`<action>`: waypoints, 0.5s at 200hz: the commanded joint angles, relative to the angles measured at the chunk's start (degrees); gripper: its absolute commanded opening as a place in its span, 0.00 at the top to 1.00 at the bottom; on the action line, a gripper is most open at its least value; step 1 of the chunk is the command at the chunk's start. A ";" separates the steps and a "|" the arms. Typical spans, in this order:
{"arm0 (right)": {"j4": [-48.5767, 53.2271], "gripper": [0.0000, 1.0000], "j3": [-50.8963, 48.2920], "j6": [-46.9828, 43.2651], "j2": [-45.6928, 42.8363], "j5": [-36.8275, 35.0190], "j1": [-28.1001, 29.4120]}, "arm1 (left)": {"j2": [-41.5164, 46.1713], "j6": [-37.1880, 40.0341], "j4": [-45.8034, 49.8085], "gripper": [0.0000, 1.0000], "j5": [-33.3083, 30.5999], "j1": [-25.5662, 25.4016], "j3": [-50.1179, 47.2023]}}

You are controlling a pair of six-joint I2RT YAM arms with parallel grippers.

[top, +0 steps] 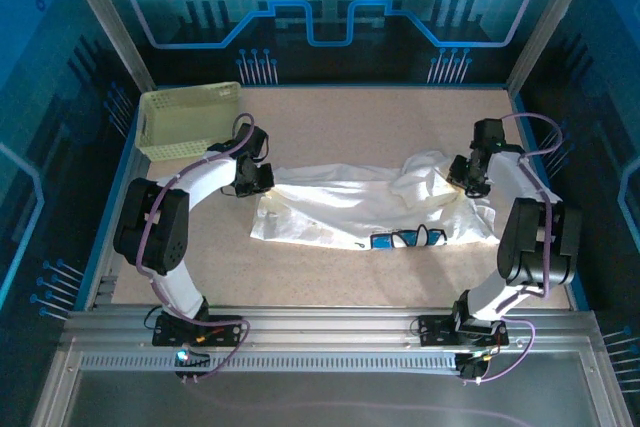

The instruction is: Fold the inside-out t-shirt

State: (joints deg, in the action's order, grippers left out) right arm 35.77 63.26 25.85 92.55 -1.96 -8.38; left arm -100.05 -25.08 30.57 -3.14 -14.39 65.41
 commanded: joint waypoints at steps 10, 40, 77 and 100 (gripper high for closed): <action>-0.44 0.71 0.61 -0.37 1.99 -0.66 -0.58 | 1.37 0.38 0.11 0.93 1.25 0.64 -0.46; -0.32 0.75 1.24 -0.29 2.87 -1.70 -0.21 | 1.39 0.38 0.28 0.93 1.20 0.59 -0.41; 0.73 0.95 1.87 -0.18 2.63 -2.72 -0.03 | 1.65 0.27 0.14 0.93 1.02 0.59 -0.76; 2.33 1.00 1.60 0.35 -1.09 -4.69 -0.03 | 2.60 0.56 -0.91 0.93 2.07 0.98 -1.70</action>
State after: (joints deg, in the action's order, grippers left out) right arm 35.59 63.46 25.71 95.13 -4.05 -8.32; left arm -99.98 -25.10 30.55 -3.05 -14.37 65.39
